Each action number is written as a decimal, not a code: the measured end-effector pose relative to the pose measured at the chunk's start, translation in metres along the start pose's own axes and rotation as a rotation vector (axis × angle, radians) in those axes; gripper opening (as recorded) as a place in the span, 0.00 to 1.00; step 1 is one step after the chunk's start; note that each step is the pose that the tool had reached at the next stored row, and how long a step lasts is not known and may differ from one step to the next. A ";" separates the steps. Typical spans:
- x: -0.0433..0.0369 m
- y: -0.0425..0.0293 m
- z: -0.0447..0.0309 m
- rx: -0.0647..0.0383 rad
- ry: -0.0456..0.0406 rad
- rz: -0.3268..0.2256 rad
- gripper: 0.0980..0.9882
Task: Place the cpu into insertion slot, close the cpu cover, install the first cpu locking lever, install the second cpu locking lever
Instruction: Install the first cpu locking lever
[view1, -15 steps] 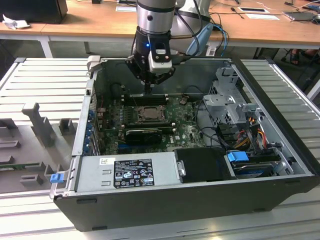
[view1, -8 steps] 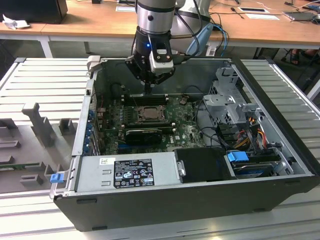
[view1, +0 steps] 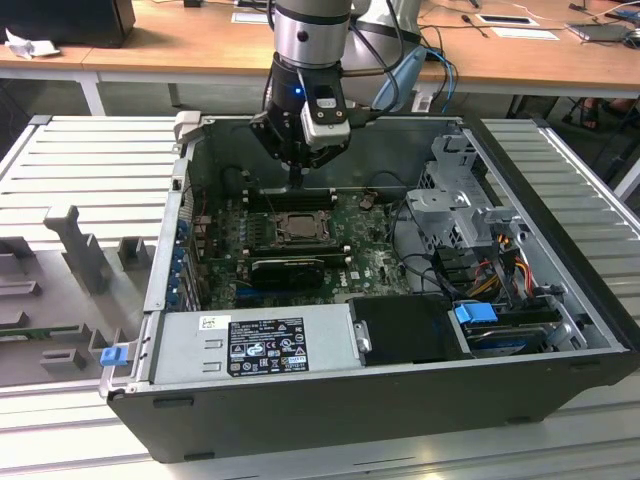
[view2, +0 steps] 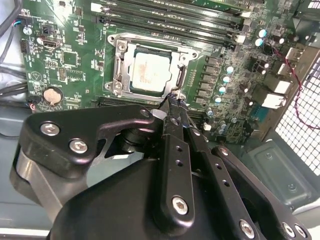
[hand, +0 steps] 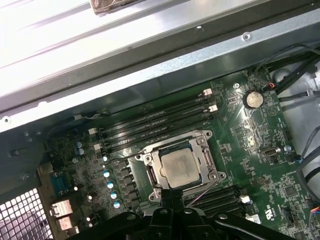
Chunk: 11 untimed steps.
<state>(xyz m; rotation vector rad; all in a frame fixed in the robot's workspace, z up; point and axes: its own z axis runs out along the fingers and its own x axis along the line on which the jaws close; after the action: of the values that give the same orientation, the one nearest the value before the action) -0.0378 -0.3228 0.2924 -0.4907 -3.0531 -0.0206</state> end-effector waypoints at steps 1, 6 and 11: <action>0.0000 0.0000 0.0000 0.001 0.0001 -0.007 0.01; 0.0000 -0.0002 0.0001 0.004 0.0004 -0.075 0.01; 0.0020 -0.0015 0.0003 0.004 0.0004 -0.084 0.01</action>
<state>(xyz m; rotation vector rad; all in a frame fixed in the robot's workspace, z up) -0.0401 -0.3236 0.2921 -0.3620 -3.0705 -0.0175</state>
